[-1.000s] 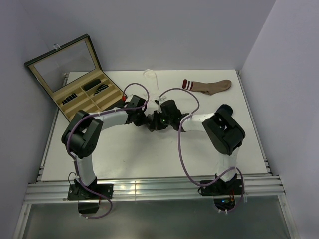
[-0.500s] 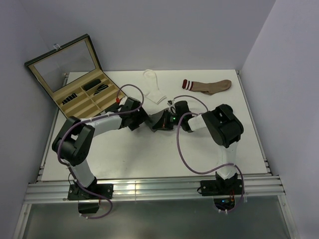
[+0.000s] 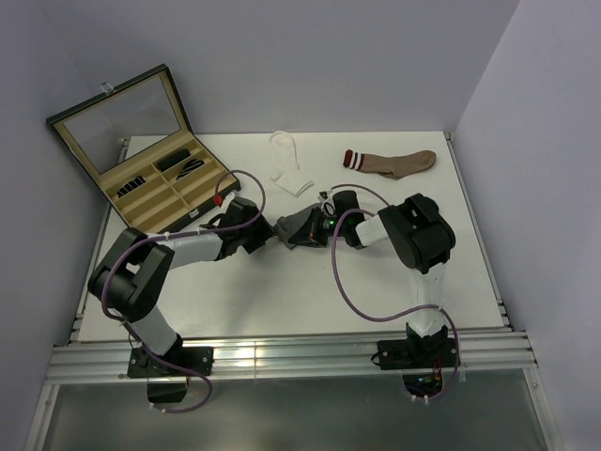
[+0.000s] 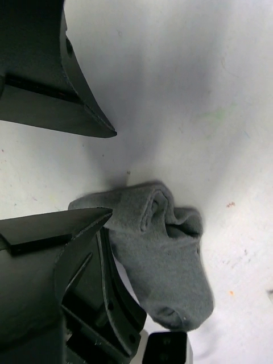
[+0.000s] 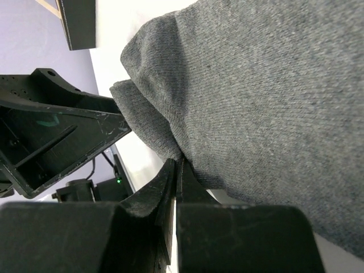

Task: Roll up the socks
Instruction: Roll the sock at the center of the board.

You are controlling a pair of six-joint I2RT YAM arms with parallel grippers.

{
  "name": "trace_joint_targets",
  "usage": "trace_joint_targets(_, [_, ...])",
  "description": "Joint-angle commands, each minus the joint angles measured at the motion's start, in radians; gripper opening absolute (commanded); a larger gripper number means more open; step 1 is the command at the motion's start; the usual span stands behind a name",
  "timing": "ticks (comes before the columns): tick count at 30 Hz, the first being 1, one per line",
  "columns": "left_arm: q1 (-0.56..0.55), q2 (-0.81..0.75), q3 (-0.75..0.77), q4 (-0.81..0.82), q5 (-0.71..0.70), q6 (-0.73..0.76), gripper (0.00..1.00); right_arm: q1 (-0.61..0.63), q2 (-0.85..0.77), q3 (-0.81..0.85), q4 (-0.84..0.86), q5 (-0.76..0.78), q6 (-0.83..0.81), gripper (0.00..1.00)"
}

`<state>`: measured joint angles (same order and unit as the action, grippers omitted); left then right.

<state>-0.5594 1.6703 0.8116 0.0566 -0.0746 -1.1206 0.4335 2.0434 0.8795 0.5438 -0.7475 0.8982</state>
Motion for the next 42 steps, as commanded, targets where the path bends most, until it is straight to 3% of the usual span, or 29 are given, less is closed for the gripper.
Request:
trace_joint_targets(1, [0.001, 0.005, -0.012, 0.11, 0.022, 0.016, 0.57, -0.007, 0.054, -0.007, -0.105, 0.033, -0.022, 0.0])
trace_joint_targets(10, [0.0, 0.072, -0.011, 0.207, 0.055, 0.021, 0.56, -0.007, 0.061, 0.007, -0.122, 0.034, -0.028, 0.01])
trace_joint_targets(25, [-0.007, 0.169, 0.041, 0.115, 0.022, 0.033, 0.27, -0.007, 0.041, 0.033, -0.202, 0.059, -0.083, 0.08])
trace_joint_targets(28, [-0.017, 0.192, 0.072, 0.063, -0.004, 0.041, 0.19, -0.004, 0.014, 0.045, -0.254, 0.086, -0.123, 0.15])
trace_joint_targets(32, [-0.03, 0.21, 0.109, 0.009, -0.022, 0.053, 0.0, 0.011, -0.038, 0.067, -0.346, 0.146, -0.199, 0.35])
trace_joint_targets(35, [-0.036, 0.209, 0.132, -0.03, -0.039, 0.067, 0.0, 0.039, -0.1, 0.091, -0.427, 0.22, -0.271, 0.45])
trace_joint_targets(42, [-0.056, 0.197, 0.175, -0.109, -0.07, 0.09, 0.0, 0.131, -0.282, 0.112, -0.564, 0.491, -0.43, 0.51])
